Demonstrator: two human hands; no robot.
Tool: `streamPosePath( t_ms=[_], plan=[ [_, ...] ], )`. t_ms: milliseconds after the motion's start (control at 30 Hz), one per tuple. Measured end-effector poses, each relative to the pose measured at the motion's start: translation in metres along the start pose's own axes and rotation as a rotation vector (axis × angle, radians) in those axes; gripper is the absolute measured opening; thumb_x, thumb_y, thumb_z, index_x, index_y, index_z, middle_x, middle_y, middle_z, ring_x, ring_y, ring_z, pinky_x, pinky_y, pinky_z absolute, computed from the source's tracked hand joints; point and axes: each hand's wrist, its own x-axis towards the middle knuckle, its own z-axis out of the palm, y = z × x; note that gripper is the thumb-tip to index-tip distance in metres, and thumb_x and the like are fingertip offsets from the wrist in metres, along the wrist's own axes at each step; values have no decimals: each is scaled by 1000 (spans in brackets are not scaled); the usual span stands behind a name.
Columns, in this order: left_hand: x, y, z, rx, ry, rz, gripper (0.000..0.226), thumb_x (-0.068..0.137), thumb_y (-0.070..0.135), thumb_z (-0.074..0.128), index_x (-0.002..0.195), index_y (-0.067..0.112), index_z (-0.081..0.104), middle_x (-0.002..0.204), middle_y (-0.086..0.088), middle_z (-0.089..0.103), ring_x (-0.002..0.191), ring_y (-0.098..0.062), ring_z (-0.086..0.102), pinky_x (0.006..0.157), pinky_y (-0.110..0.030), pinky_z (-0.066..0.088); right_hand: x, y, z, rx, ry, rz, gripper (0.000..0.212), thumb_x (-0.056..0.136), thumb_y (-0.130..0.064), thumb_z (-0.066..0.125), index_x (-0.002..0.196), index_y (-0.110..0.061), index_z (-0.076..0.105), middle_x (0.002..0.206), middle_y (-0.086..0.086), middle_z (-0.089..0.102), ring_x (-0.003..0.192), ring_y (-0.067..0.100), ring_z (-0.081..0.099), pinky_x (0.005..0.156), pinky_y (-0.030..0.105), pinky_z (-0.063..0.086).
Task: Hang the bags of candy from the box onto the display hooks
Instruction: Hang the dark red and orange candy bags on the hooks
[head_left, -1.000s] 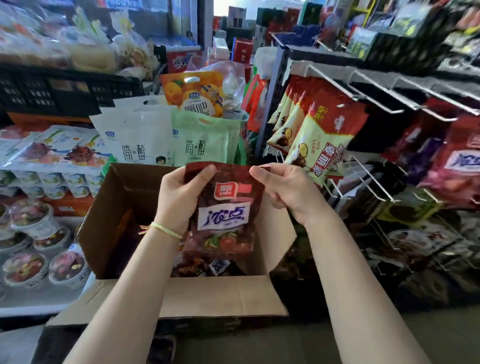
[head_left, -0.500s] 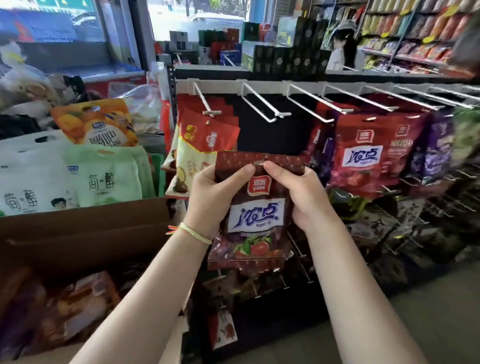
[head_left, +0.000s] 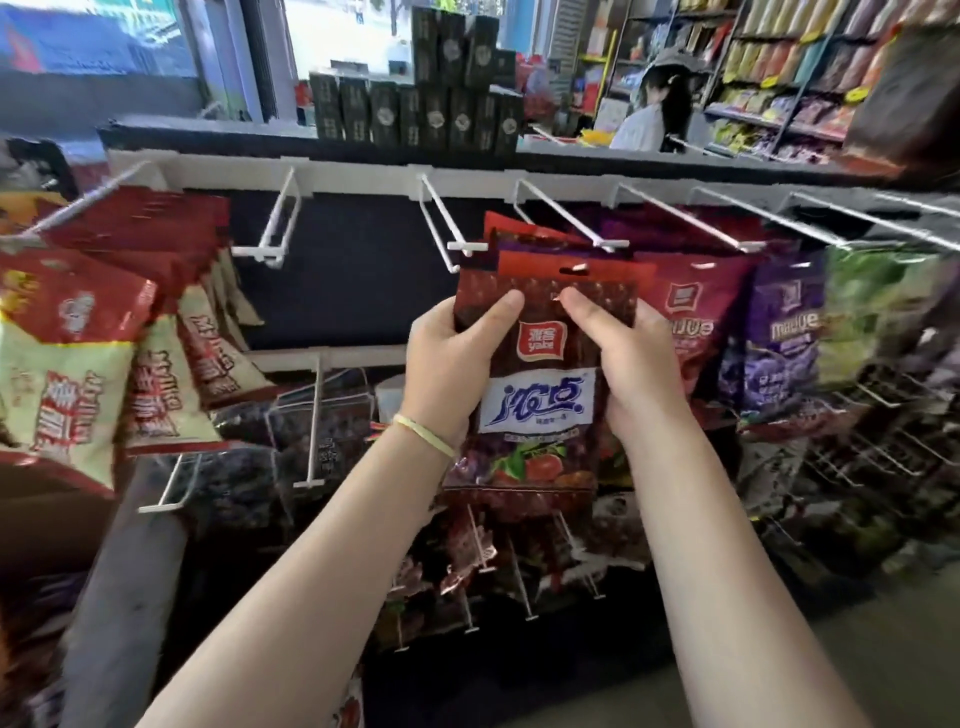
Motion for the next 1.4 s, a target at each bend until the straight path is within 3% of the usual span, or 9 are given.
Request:
streamPosePath(
  t_ms=[267, 433, 767, 833, 933, 1033, 1133, 1233, 1400],
  plan=[
    [39, -23, 55, 75, 88, 47, 17, 93, 21, 72, 98, 5, 74, 95, -11, 78, 90, -28, 75, 85, -48, 61, 54, 1, -33, -12, 70, -45, 18, 89, -19, 75, 73, -14, 69, 87, 14, 77, 83, 33, 75, 80, 53, 61],
    [52, -36, 56, 152, 170, 71, 15, 92, 26, 72, 91, 12, 74, 92, -9, 78, 91, -28, 75, 85, -51, 60, 69, 8, -34, -130, 17, -67, 12, 92, -24, 72, 84, -15, 74, 87, 3, 78, 83, 20, 76, 82, 46, 62],
    [53, -43, 47, 171, 181, 55, 21, 91, 25, 74, 102, 7, 73, 95, -6, 78, 92, -23, 75, 86, -47, 61, 70, 24, -33, -124, 48, -126, 9, 93, -23, 71, 84, -19, 72, 85, -2, 77, 82, 12, 74, 74, 30, 61],
    [51, -43, 43, 224, 199, 110, 19, 90, 25, 75, 101, 10, 71, 95, -5, 77, 91, -22, 74, 85, -46, 61, 65, 27, -32, -178, 116, -215, 4, 92, -20, 71, 93, -17, 68, 88, -3, 73, 82, 10, 71, 74, 27, 59],
    [42, -44, 33, 441, 260, 274, 24, 88, 21, 76, 108, 18, 63, 100, 0, 71, 93, -17, 69, 84, -36, 59, 52, 34, -29, -419, 369, -478, 34, 85, -13, 72, 114, -10, 54, 107, 1, 58, 95, 14, 59, 83, 22, 51],
    [27, -39, 14, 604, 264, 402, 36, 87, 11, 72, 117, 21, 56, 99, 1, 62, 90, -11, 62, 78, -23, 53, 30, 37, -19, -591, 517, -694, 29, 82, -11, 69, 107, -5, 54, 106, 1, 49, 97, 20, 51, 86, 23, 43],
    [4, -29, -19, 639, 176, 397, 21, 89, 7, 66, 102, 22, 62, 83, 4, 63, 76, -11, 62, 69, -22, 51, 0, 39, 7, -534, 266, -623, 5, 90, -13, 62, 90, -8, 59, 82, -4, 57, 75, 9, 54, 68, 19, 42],
    [-23, -16, -70, 661, 41, 247, 13, 94, 6, 63, 92, 16, 71, 75, 1, 70, 68, -10, 66, 63, -25, 54, -31, 47, 46, -483, -74, -368, 20, 96, -15, 57, 77, -10, 62, 62, -3, 57, 56, 7, 49, 54, 21, 39],
    [-65, 5, -202, 617, -145, -129, 19, 98, 3, 56, 90, 12, 71, 72, -3, 72, 62, -20, 66, 63, -36, 53, -87, 78, 132, -502, -656, 41, 26, 101, -20, 54, 80, -9, 65, 61, 5, 66, 51, 19, 59, 51, 31, 47]
  ],
)
